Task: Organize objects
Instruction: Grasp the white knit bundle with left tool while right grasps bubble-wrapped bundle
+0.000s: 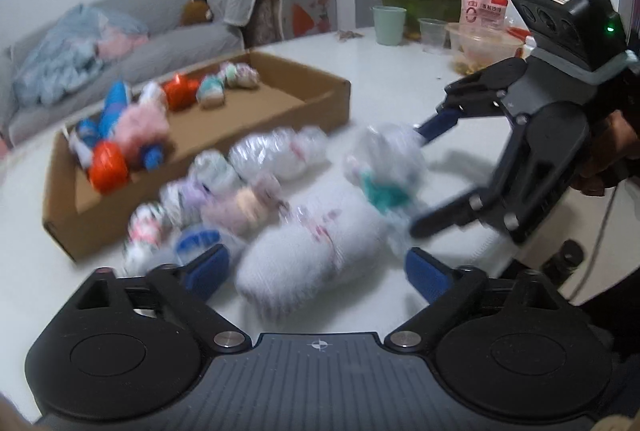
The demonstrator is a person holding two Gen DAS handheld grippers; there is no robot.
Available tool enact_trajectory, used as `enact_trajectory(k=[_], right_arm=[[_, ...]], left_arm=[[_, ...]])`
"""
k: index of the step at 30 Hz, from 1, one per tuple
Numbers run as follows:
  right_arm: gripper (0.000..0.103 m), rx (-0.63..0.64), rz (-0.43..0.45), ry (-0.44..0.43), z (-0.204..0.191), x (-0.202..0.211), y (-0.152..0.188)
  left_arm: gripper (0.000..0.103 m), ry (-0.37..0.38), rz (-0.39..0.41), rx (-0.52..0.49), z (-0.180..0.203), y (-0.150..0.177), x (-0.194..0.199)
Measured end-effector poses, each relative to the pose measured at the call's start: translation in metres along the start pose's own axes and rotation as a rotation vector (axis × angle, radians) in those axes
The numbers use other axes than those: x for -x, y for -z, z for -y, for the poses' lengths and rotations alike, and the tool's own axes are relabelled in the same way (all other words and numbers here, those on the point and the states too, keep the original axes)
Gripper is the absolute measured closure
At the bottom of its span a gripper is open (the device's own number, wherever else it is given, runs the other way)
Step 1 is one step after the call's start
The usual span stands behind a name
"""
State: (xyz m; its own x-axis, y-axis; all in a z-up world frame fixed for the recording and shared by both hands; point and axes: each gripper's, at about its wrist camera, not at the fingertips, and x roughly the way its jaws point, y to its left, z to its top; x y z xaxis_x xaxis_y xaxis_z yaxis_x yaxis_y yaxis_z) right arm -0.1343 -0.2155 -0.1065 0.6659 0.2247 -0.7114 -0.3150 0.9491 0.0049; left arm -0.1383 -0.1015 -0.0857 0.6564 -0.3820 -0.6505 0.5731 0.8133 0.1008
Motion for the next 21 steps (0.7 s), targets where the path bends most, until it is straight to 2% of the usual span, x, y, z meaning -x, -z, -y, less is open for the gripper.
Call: enact_trajectory(k=[2,6,7,8,10,16,21], right_arm=[[0.012,0.029,-0.005,0.011,-0.003,-0.002,-0.002],[0.009,0.014,-0.001,0.012,0.002,-0.003,-0.003],[0.008,0.009,0.000,0.012,0.004,0.000,-0.001],[0.007,0.009,-0.001,0.021,0.005,0.001,0.000],[0.004,-0.012,0.007,0.043,0.011,0.008,0.005],[0.006,-0.115,0.030,0.113,0.032,0.029,0.014],[0.008,-0.231,0.100,0.091,0.024,0.036,0.005]], left_arm=[[0.003,-0.009,0.002,-0.020,-0.001,-0.004,-0.004],[0.005,0.035,-0.016,-0.046,-0.002,-0.008,-0.017],[0.010,0.051,-0.028,-0.042,-0.003,-0.007,-0.020],[0.022,0.071,-0.036,-0.036,-0.004,-0.007,-0.023],[0.031,0.094,-0.048,-0.030,-0.003,-0.006,-0.025],[0.036,0.084,-0.041,-0.061,0.006,-0.003,-0.021],[0.036,0.056,-0.042,-0.040,0.008,-0.004,-0.022]])
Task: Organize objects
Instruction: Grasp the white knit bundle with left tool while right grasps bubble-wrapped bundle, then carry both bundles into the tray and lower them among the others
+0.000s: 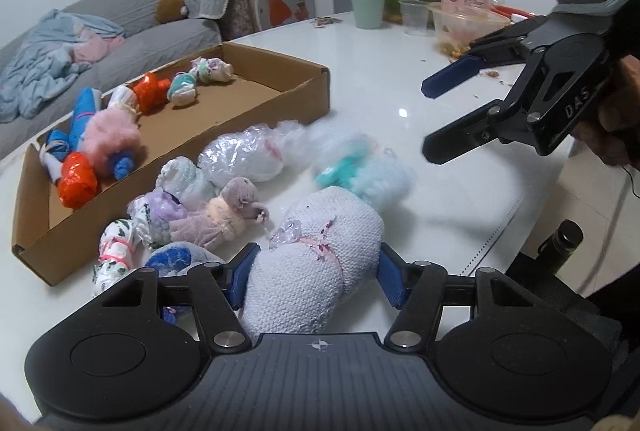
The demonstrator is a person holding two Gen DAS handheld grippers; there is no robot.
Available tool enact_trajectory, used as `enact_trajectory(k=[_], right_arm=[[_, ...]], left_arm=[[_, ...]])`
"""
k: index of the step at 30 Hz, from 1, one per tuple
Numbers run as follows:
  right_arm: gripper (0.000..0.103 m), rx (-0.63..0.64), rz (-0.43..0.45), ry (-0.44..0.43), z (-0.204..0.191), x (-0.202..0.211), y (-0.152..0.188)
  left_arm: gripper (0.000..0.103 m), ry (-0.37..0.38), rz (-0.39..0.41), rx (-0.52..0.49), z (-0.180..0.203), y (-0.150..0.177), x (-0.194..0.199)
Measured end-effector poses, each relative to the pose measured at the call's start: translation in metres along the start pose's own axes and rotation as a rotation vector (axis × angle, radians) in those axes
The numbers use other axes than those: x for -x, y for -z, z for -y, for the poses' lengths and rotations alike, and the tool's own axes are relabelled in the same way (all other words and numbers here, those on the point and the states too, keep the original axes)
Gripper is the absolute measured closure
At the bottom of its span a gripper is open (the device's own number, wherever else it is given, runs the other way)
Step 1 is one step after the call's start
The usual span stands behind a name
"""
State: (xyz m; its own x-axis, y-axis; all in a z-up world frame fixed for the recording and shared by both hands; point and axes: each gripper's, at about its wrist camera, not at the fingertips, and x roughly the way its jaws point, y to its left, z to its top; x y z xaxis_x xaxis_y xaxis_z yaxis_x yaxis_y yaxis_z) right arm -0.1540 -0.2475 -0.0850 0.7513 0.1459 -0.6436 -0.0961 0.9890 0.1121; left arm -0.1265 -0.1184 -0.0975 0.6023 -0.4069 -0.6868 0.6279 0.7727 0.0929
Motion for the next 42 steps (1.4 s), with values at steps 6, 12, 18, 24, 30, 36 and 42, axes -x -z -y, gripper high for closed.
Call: enact_trajectory(k=[6,12,18,24,30,36,42], right_arm=[[0.026,0.061,0.004,0.012,-0.039,-0.027,-0.020],[0.050,0.111,-0.081,0.001,-0.054,-0.065,-0.030],[0.065,0.095,-0.122,0.040,-0.054,-0.071,-0.020],[0.067,0.087,-0.088,0.025,-0.051,-0.048,-0.027],[0.067,0.092,-0.030,0.020,-0.043,-0.022,-0.055],[0.067,0.109,0.047,0.038,-0.030,-0.008,-0.092],[0.067,0.115,0.085,0.041,-0.013,-0.017,-0.125]], left_arm=[[0.036,-0.028,0.001,0.030,0.002,0.005,0.003],[0.037,-0.074,0.004,0.081,0.000,0.013,0.011],[0.037,-0.085,0.015,0.129,-0.006,0.017,0.013],[0.041,-0.078,-0.003,0.154,-0.013,0.012,0.017],[0.041,-0.064,0.026,0.204,-0.026,-0.003,0.042],[0.041,-0.137,0.097,0.215,-0.055,-0.043,0.063],[0.041,-0.211,0.149,0.220,-0.087,-0.089,0.061]])
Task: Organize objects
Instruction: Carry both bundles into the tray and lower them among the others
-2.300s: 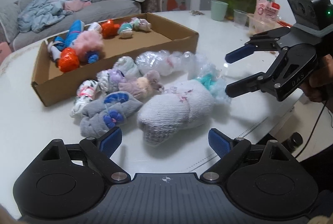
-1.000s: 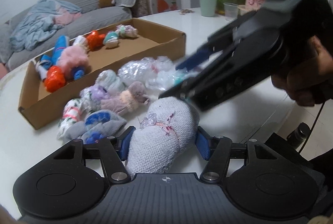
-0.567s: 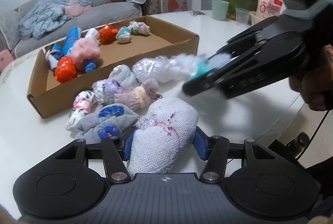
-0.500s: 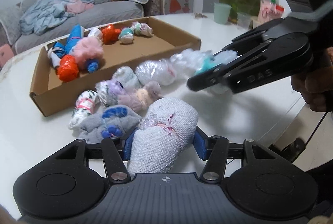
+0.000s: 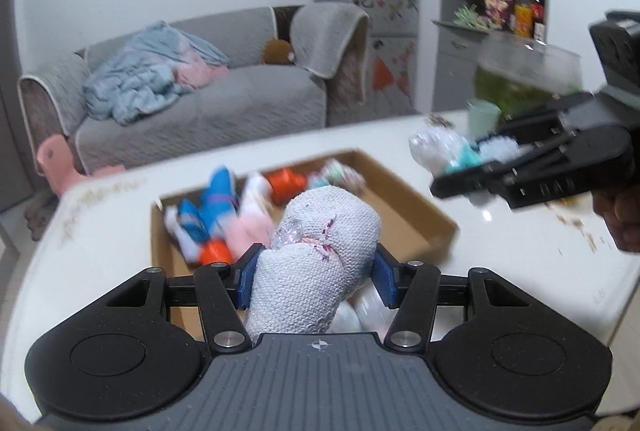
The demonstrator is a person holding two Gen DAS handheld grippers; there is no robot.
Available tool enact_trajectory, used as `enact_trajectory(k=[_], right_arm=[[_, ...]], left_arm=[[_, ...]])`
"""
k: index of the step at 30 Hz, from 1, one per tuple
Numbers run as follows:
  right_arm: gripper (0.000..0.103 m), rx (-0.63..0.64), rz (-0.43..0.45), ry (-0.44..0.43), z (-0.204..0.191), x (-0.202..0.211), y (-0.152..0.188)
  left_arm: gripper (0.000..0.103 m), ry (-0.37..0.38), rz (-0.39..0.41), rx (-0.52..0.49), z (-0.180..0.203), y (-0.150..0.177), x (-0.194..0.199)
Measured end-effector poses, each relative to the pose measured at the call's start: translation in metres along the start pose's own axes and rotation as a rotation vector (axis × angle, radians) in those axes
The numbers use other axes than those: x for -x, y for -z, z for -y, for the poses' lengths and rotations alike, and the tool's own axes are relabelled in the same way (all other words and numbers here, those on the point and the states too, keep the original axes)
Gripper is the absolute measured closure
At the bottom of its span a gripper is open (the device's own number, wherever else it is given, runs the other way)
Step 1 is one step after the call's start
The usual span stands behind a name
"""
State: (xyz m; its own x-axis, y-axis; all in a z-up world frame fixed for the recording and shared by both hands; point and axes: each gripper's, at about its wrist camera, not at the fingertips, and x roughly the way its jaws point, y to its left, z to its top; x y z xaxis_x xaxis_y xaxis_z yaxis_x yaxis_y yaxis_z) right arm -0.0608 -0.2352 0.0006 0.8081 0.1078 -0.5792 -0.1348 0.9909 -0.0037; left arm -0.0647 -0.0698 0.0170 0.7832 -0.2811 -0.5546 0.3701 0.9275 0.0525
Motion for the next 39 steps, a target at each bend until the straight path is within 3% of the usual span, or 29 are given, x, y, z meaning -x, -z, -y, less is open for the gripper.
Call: enact_trajectory(k=[7,13,26,39], right_arm=[[0.067,0.003,0.002,0.006,0.020,-0.034,-0.029],[0.067,-0.004,-0.040,0.007,0.032,-0.064,-0.037],[0.066,-0.035,-0.140,0.032,0.048,-0.103,-0.021],[0.066,0.007,-0.221,-0.017,0.034,-0.142,-0.013]], left_arm=[[0.041,-0.014,0.002,0.021,-0.009,-0.041,-0.046],[0.041,-0.013,-0.043,0.056,-0.014,-0.052,-0.090],[0.042,0.027,-0.181,0.160,-0.025,-0.026,-0.175],[0.041,-0.094,-0.223,0.040,-0.037,-0.005,-0.182]])
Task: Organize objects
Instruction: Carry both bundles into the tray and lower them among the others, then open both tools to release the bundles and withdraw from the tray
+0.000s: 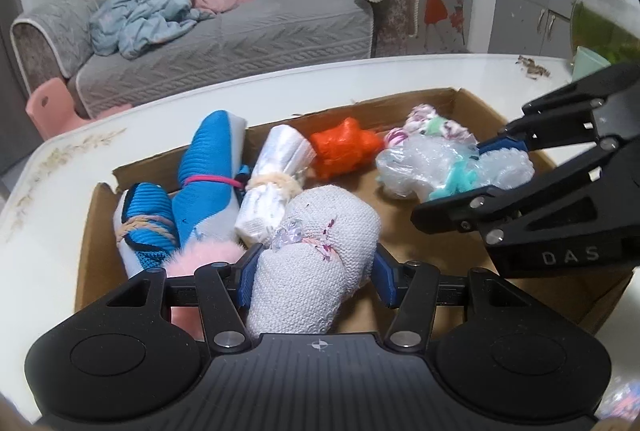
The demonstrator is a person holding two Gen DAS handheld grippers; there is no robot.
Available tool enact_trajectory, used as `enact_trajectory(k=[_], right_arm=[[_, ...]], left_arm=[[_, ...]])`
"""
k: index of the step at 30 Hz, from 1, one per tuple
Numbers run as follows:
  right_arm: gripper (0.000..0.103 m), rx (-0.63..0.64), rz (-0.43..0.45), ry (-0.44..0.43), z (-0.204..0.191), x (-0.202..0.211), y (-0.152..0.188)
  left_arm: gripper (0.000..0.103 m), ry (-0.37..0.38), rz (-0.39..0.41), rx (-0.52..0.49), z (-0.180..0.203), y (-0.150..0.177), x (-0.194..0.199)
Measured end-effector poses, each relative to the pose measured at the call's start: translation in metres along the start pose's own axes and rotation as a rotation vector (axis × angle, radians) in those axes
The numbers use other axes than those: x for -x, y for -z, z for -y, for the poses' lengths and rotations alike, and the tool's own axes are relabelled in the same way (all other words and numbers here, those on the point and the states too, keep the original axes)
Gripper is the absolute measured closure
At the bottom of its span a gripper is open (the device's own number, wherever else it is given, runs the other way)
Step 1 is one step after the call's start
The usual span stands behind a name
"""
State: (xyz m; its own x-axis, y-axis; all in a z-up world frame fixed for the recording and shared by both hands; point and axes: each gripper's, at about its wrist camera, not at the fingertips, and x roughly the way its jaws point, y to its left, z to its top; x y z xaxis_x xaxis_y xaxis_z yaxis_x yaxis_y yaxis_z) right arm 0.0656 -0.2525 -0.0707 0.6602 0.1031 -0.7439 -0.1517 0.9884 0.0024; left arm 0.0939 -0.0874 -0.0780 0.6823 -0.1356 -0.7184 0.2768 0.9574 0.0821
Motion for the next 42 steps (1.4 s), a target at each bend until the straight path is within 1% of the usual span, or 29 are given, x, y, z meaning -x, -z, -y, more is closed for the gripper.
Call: enact_trajectory(k=[2,6,12,18,28,34,36,38,42], right_arm=[[0.066,0.003,-0.018,-0.008,0.000,-0.005,-0.002],[0.066,0.016,-0.053,-0.017,-0.001,-0.015,-0.007],[0.066,0.041,-0.077,-0.014,-0.006,-0.020,-0.013],[0.065,0.037,-0.098,-0.010,-0.007,-0.024,-0.014],[0.065,0.047,-0.106,0.005,-0.008,-0.023,-0.014],[0.063,0.047,-0.104,0.000,-0.008,-0.020,-0.015],[0.062,0.046,-0.099,-0.001,-0.008,-0.017,-0.015],[0.060,0.046,-0.094,-0.003,-0.008,-0.013,-0.016],[0.057,0.039,-0.081,-0.006,-0.008,-0.007,-0.017]], left_arm=[[0.041,0.007,-0.003,-0.010,-0.002,-0.001,-0.003],[0.041,-0.004,0.001,-0.040,0.003,-0.001,-0.004],[0.041,-0.002,0.001,-0.025,0.002,-0.001,-0.006],[0.040,0.003,-0.003,-0.008,0.000,0.000,-0.007],[0.038,0.013,-0.015,0.005,0.000,0.000,-0.006],[0.033,0.013,-0.020,0.026,0.001,0.000,-0.004],[0.030,0.011,-0.021,0.036,0.001,-0.001,-0.002],[0.021,0.004,-0.025,0.053,-0.001,-0.001,0.000],[0.019,0.004,-0.025,0.087,-0.003,-0.002,0.007]])
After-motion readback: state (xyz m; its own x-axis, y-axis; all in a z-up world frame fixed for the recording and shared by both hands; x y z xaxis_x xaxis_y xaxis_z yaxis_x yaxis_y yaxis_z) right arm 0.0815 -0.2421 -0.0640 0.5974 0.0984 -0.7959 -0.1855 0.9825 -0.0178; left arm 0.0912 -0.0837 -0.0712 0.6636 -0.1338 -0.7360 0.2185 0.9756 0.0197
